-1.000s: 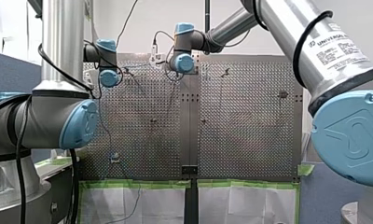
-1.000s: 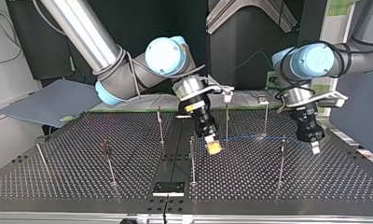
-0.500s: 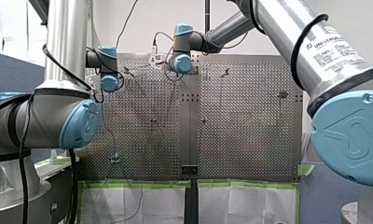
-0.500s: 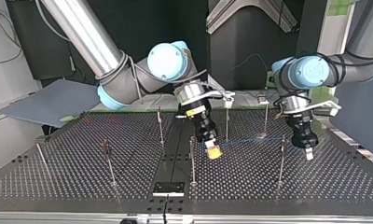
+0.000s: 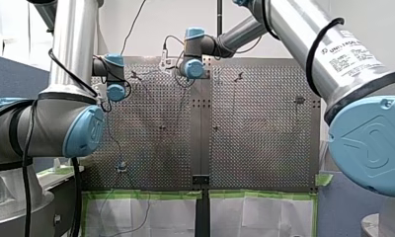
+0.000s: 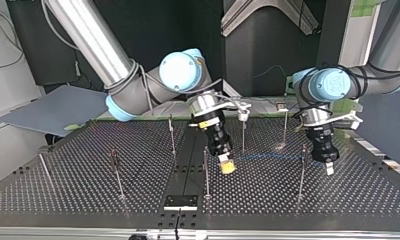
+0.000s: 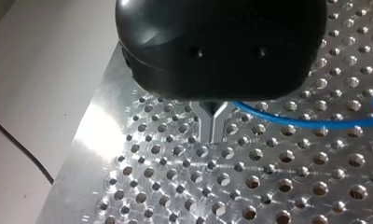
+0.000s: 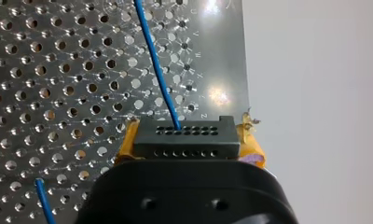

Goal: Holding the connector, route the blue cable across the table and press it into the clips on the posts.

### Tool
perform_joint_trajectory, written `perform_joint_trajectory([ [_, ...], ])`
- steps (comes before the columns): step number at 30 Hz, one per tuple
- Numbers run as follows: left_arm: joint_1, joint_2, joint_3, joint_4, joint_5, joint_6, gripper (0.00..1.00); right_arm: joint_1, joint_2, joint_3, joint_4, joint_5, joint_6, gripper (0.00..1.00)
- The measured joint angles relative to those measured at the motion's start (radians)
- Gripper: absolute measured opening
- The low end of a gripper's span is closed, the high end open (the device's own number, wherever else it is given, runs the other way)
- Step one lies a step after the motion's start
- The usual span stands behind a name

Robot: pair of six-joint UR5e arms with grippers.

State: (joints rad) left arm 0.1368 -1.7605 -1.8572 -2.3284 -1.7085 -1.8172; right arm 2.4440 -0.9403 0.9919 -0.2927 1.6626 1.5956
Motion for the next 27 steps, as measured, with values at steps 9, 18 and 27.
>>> perform_joint_trajectory([
  [9,0.006,0.0,0.0,0.004,-0.003,-0.003,0.0,0.01,0.035,-0.026,0.004,0.001,0.0,0.0],
  [18,0.022,-0.001,0.007,0.015,-0.011,-0.013,0.0,0.011,0.088,-0.086,0.04,0.001,0.001,0.0],
  [27,0.039,-0.001,0.007,0.023,0.005,-0.016,0.0,0.01,0.152,-0.154,0.099,0.002,0.004,0.0],
])
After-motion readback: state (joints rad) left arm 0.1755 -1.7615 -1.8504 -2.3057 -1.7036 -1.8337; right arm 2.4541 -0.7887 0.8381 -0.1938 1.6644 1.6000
